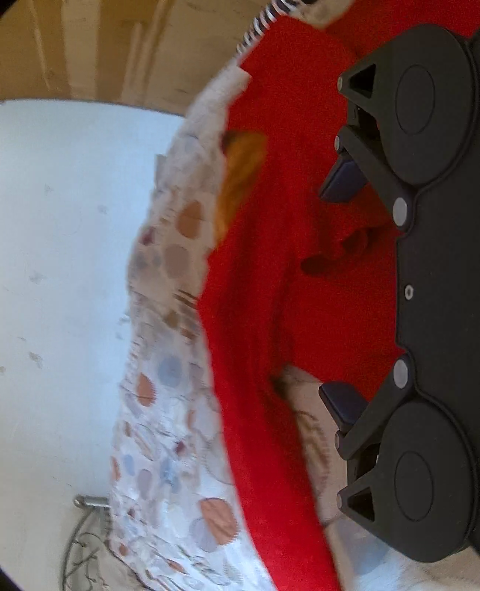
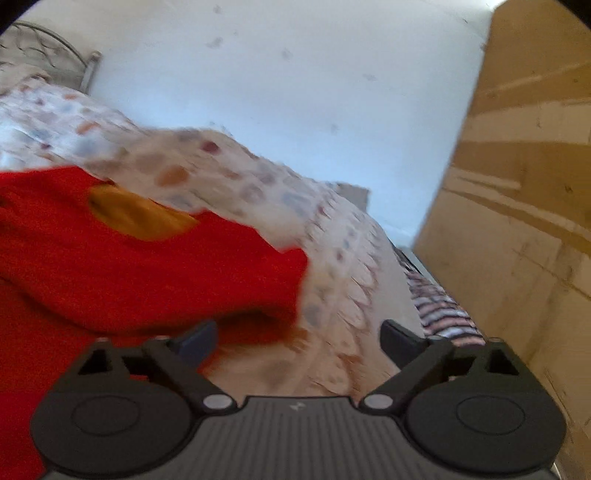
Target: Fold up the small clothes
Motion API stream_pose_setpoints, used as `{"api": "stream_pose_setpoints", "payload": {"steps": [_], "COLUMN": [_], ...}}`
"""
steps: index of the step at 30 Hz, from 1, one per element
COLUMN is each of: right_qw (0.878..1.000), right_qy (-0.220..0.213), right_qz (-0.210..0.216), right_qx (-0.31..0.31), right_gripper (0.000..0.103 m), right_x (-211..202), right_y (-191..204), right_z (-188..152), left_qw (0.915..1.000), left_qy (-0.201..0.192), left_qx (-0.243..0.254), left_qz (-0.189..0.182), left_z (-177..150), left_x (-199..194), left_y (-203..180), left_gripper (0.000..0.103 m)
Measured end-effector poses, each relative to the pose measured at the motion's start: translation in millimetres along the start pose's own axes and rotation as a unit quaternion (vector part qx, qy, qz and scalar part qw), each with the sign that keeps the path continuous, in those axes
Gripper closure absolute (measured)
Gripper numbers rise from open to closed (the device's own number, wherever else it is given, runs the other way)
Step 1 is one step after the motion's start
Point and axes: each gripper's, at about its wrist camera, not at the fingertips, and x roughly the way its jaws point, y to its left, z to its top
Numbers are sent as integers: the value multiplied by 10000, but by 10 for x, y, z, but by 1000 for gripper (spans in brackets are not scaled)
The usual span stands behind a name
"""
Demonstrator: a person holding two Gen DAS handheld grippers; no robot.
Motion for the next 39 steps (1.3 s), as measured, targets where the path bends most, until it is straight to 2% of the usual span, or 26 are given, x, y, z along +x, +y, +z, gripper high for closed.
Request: {"api": "stream_pose_setpoints", "payload": {"steps": [4,8,9,10,11,13,17,21,26,27,29,30,31,35,37,39], "right_qw": [9994,9958,9948,9942,9938,9960,9997,9987,9984,9986,9983,9976,9968,9954,9960,9958], "right_qy": [152,-156,-254,-312,-319,-264,229,509,557,525,517,548,555,463,326,178], "right_qz": [-48,-195,-183,-153,-104,-244,-88,10,8,19,-32,-30,-19,170,183,229], "right_qx": [-310,-884,-972,-1022,-1055,-818,-65,43,-3,64,250,411,570,828,808,867], "right_gripper": [40,46,54,80,90,90,91,91,85,79,55,29,19,17,7,3], "right_x": [226,330,334,331,322,270,281,398,409,386,335,298,246,-55,-248,-456], "right_y": [79,273,310,328,347,310,80,104,130,104,26,-27,-75,-189,-197,-203], "right_z": [-9,81,110,131,154,159,7,-136,-172,-172,-159,-157,-166,-188,-194,-181], "left_qw": [9997,9998,9998,9998,9997,9996,9997,9999,9999,9998,9997,9996,9994,9985,9977,9960], "left_qy": [43,-6,-17,-24,-26,-26,-13,2,-3,-6,-25,-28,-29,212,348,458], "left_qx": [-225,-189,-182,-192,-207,-231,-214,-136,-137,-143,-194,-234,-286,-458,-569,-750], "left_qz": [-105,-90,-88,-97,-110,-131,-137,-91,-93,-99,-139,-167,-203,-201,-152,-187], "left_z": [-107,-134,-139,-140,-138,-144,-148,-152,-152,-152,-151,-150,-145,-67,-39,-47], "left_x": [57,49,48,48,47,43,43,54,54,54,50,48,42,-61,-187,-342], "left_y": [98,96,94,100,103,108,104,75,73,75,93,108,127,225,309,452], "left_gripper": [0,0,0,0,0,0,0,0,0,0,0,0,0,0,0,0]}}
